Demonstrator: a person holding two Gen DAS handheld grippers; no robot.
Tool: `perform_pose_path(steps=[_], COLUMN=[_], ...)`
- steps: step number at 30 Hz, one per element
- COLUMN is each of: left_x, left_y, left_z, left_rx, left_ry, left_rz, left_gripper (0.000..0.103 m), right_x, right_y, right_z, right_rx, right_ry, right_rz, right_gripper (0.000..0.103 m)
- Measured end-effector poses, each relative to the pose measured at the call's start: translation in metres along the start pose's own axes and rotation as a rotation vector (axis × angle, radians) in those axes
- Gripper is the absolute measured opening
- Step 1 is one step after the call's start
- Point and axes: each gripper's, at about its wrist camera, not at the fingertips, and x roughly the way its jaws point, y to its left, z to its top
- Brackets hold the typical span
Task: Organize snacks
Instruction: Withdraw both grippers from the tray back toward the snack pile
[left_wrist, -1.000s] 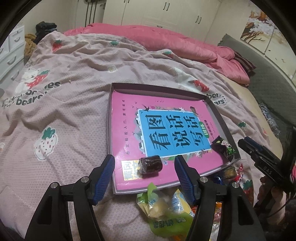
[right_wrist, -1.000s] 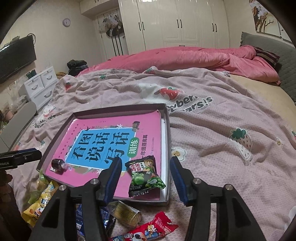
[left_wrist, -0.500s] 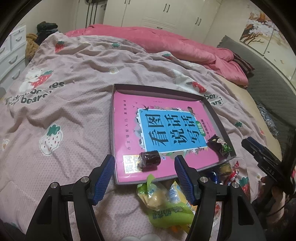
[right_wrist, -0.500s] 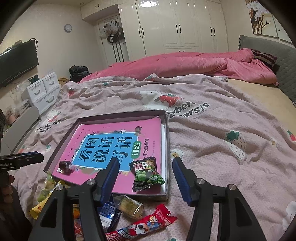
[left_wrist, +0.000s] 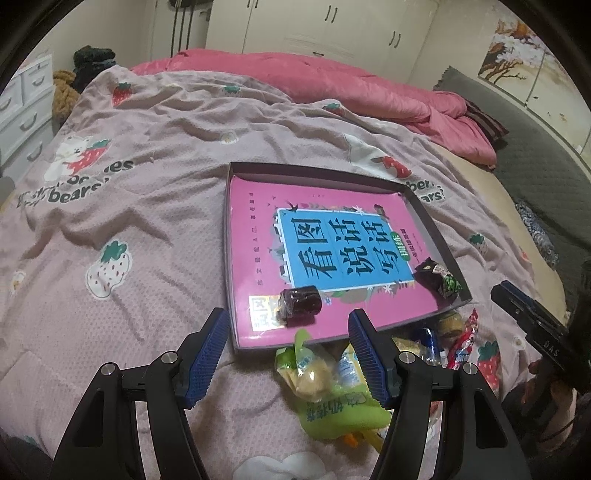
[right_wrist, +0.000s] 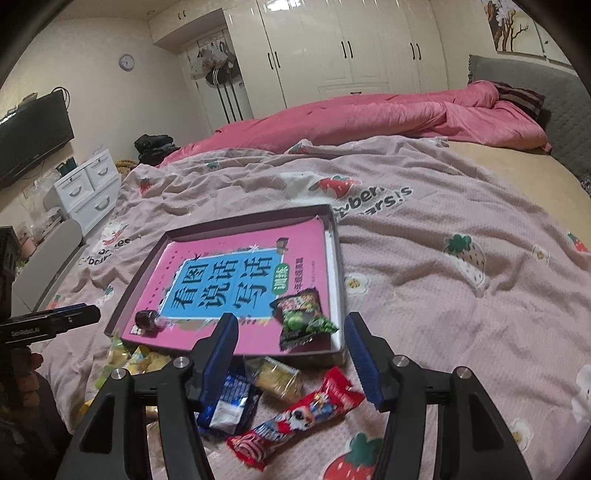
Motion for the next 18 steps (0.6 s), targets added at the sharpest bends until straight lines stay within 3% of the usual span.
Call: perform_pose_path(steps=[18], left_x=[-0.006], left_y=[-0.001], left_z=[-0.018], left_rx=[0.010], left_ry=[0.037], left_rz=[-0.008], left_gripper=[0.069], right_x=[-0.001], right_y=[0.019], right_z=[-0.021], right_rx=[-0.051], right_ry=[0.072], right_rz=[0.002], right_gripper=[0.059])
